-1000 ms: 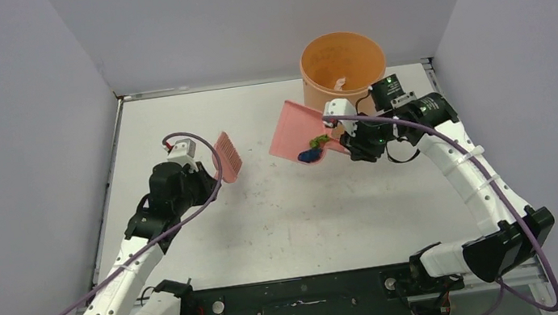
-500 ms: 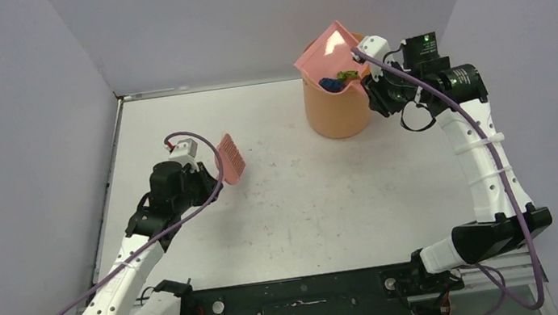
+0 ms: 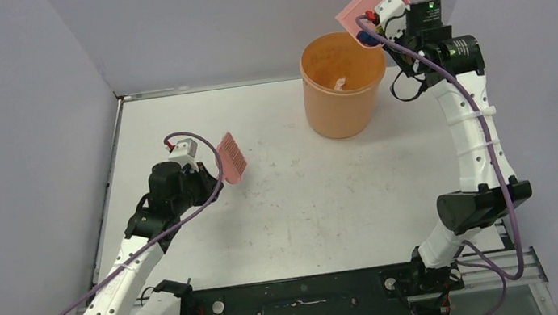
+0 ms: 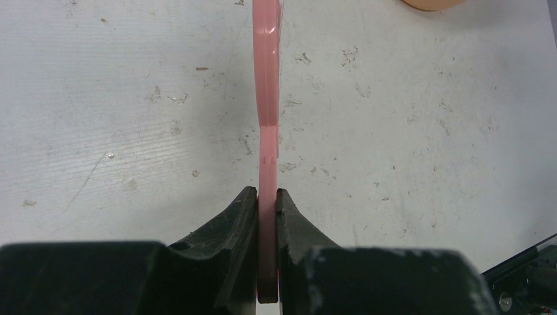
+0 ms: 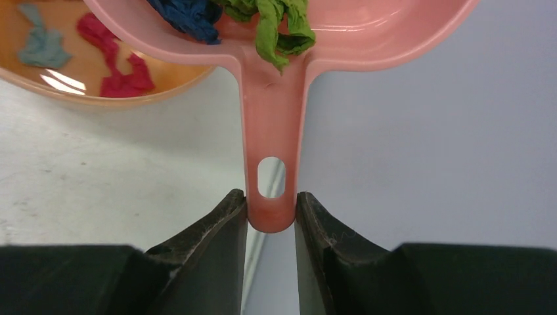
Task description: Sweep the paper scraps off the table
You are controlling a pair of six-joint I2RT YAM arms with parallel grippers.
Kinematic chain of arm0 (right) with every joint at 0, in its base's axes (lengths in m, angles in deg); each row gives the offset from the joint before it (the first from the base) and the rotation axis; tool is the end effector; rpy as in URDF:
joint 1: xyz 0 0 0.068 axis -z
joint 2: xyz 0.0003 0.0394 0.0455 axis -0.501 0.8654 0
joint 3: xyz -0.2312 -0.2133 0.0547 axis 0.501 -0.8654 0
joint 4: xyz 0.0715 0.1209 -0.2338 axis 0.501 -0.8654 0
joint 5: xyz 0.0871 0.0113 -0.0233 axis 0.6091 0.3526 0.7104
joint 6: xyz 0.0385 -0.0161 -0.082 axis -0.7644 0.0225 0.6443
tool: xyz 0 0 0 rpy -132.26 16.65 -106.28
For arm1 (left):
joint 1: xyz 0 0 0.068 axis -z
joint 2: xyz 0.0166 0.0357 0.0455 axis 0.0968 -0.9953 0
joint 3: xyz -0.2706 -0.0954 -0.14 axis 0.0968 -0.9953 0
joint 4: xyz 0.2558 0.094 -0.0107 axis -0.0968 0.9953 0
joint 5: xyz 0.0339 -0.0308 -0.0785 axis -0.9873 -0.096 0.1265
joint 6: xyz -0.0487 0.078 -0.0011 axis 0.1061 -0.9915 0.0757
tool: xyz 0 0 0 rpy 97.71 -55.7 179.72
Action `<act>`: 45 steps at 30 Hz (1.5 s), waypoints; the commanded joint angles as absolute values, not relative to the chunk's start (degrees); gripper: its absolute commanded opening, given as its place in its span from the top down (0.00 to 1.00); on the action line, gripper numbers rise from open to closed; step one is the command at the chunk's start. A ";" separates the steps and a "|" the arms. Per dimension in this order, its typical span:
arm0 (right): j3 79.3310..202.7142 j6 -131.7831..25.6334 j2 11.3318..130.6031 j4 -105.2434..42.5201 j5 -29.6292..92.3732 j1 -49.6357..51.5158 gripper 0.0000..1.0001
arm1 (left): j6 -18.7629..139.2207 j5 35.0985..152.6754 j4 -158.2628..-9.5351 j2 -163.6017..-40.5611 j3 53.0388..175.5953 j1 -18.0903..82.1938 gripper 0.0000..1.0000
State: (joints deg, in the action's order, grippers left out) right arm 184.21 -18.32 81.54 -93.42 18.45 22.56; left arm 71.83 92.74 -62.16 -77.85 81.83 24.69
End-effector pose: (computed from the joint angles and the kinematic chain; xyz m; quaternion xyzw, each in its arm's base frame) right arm 0.3553 0.0393 0.5052 -0.2502 0.8523 -0.1215 0.4430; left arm 0.2062 -0.0823 0.2834 -0.0002 0.8698 -0.2274 0.4379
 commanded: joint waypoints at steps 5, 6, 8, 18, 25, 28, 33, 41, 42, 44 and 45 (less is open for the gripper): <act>191.06 -2.27 88.85 -93.43 0.46 21.60 0.95 | 71.58 93.67 -65.90 -75.53 83.29 25.02 1.00; 191.07 -1.09 89.46 -93.39 -1.30 21.11 0.95 | 71.59 93.51 -65.97 -75.24 83.24 25.06 1.00; 191.14 1.45 90.41 -93.48 -4.74 19.61 0.95 | 71.59 93.00 -65.95 -74.94 83.19 25.20 1.00; 177.36 17.36 86.54 -79.31 -23.69 9.42 0.95 | 71.33 93.24 -65.59 -75.17 83.36 25.46 1.00; 163.41 30.20 80.47 -62.43 -31.08 9.03 0.95 | 71.04 92.12 -65.26 -74.85 83.37 25.89 1.00; 166.45 27.85 81.17 -66.05 -30.88 8.98 0.95 | 71.06 92.47 -65.21 -75.15 83.45 25.95 1.00; 164.74 26.74 79.98 -67.77 -30.18 9.01 0.95 | 70.92 92.49 -65.27 -75.01 83.46 25.97 1.00; 161.99 24.16 78.30 -68.42 -28.66 8.86 0.95 | 70.73 91.60 -65.00 -74.78 83.37 26.74 1.00; 161.65 23.63 77.90 -67.88 -28.10 8.85 0.95 | 70.79 91.50 -64.98 -74.76 83.37 26.79 1.00; 161.21 22.09 76.96 -67.33 -26.87 8.85 0.95 | 70.73 91.49 -64.86 -74.72 83.45 26.95 1.00; 161.31 20.70 76.50 -67.72 -25.85 8.84 0.95 | 70.71 91.50 -64.86 -74.68 83.46 27.01 1.00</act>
State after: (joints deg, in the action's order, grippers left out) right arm 161.72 25.07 80.71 -69.35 -26.09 8.99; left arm 71.63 91.95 -62.29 -75.80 81.83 26.57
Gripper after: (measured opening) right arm 0.281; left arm 0.104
